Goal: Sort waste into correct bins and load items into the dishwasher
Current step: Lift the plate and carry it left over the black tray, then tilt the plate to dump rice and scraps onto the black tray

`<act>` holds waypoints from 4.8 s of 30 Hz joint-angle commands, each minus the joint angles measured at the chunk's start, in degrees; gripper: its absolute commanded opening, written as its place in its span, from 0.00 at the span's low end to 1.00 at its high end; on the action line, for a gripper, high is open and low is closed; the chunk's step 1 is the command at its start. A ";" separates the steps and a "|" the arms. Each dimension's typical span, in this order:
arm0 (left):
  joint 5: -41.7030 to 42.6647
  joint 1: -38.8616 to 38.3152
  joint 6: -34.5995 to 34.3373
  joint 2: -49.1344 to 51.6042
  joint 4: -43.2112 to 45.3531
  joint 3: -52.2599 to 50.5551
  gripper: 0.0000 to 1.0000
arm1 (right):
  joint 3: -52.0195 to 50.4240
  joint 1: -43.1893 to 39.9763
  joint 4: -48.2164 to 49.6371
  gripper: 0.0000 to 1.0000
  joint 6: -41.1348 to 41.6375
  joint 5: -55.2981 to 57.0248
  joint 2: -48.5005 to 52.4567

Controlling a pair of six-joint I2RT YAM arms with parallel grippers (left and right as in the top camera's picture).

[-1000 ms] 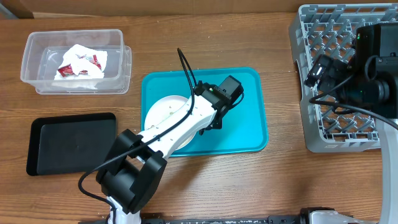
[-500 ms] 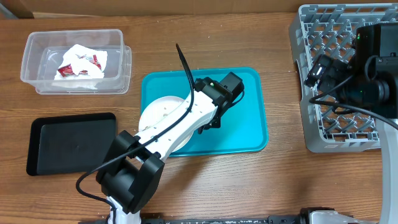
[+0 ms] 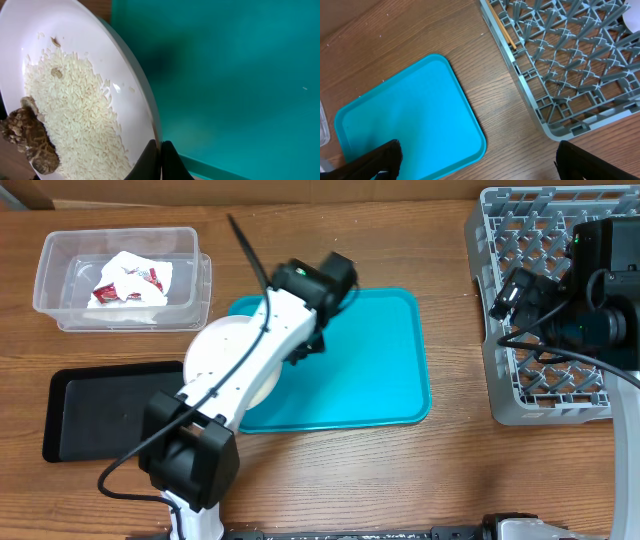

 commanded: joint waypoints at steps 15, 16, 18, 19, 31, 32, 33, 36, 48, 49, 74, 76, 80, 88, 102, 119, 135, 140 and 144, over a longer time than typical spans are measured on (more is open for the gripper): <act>0.00 14.25 -0.94 -3.21 -2.71 2.56 0.04 | 0.07 -0.15 0.33 1.00 0.28 0.37 -0.37; 0.81 14.97 -0.35 -3.21 -2.40 2.56 0.04 | 0.07 -0.15 0.33 1.00 0.28 0.35 -0.37; 2.40 16.50 1.05 -3.21 -1.31 2.56 0.04 | 0.07 -0.15 0.33 1.00 0.28 0.37 -0.37; 3.04 17.22 1.55 -3.21 -0.74 2.56 0.04 | 0.07 -0.15 0.35 1.00 0.28 0.35 -0.37; 14.36 29.07 8.07 -3.21 2.60 2.56 0.04 | 0.07 -0.15 0.33 1.00 0.28 0.37 -0.37; 15.21 30.21 8.50 -3.21 2.73 2.56 0.04 | 0.07 -0.15 0.33 1.00 0.28 0.35 -0.37; 16.24 31.34 9.22 -3.21 2.97 2.56 0.04 | 0.07 -0.15 0.33 1.00 0.28 0.35 -0.37; 19.58 34.60 11.56 -3.21 3.82 2.56 0.04 | 0.07 -0.15 0.33 1.00 0.28 0.35 -0.37; 31.32 44.50 18.49 -3.21 4.55 2.56 0.04 | 0.07 -0.15 0.33 1.00 0.28 0.35 -0.37; 32.52 45.03 19.04 -3.21 4.57 2.56 0.04 | 0.07 -0.15 0.33 1.00 0.28 0.35 -0.37; 58.80 59.54 32.17 -3.19 0.74 2.56 0.04 | 0.07 -0.15 0.33 1.00 0.28 0.35 -0.37; 60.02 60.28 33.79 -3.19 -0.02 2.56 0.04 | 0.07 -0.15 0.33 1.00 0.28 0.37 -0.37; 63.21 62.01 36.04 -3.19 -1.66 2.56 0.04 | 0.07 -0.15 0.33 1.00 0.28 0.35 -0.37; 65.37 65.99 38.40 -3.19 -4.17 2.56 0.04 | 0.07 -0.15 0.35 1.00 0.28 0.35 -0.37; 75.69 72.54 46.38 -3.17 -7.93 2.56 0.04 | 0.07 -0.15 0.33 1.00 0.28 0.35 -0.37; 78.16 75.97 50.82 -3.17 -12.41 2.56 0.04 | 0.07 -0.15 0.33 1.00 0.28 0.35 -0.37; 78.47 77.42 55.25 -3.26 -12.39 2.40 0.04 | 0.07 -0.15 0.33 1.00 0.28 0.35 -0.37; 80.06 77.53 55.01 -3.52 -12.63 2.08 0.04 | 0.07 -0.15 0.35 1.00 0.28 0.37 -0.37; 81.29 77.50 54.95 -3.50 -13.51 2.01 0.04 | 0.07 -0.15 0.33 1.00 0.28 0.35 -0.37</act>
